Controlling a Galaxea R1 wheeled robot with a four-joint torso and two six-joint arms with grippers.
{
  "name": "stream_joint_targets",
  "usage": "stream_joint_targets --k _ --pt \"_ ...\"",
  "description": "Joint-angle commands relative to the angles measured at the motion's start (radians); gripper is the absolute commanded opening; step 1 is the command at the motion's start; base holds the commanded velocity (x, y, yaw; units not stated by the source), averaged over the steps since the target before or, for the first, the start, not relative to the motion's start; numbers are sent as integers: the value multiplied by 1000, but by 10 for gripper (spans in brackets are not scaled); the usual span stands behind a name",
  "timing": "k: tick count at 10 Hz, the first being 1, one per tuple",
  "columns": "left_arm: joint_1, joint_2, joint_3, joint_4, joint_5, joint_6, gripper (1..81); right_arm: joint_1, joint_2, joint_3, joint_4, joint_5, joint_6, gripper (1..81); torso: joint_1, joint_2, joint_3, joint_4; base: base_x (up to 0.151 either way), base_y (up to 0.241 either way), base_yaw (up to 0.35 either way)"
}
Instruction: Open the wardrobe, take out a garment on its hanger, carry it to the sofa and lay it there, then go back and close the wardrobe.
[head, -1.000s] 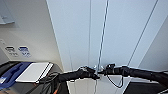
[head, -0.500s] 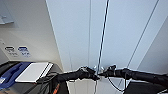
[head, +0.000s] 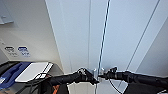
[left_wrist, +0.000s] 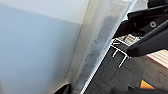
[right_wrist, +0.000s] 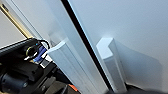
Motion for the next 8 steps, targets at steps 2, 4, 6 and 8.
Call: stream_joint_targets --k 2,4,6,8 --pt "37 -60 381 15 -89 10 811 63 18 237 32 27 11 811 0 0 0 0 0 0 0" --pt "112 -184 526 55 -89 10 811 21 -42 320 26 37 5 811 0 0 0 0 0 0 0" --pt "147 -316 650 68 -89 10 811 -26 -111 407 24 38 -1 811 0 0 0 0 0 0 0" --pt "185 -457 766 74 -99 12 811 -100 -198 485 20 56 -3 811 0 0 0 0 0 0 0"
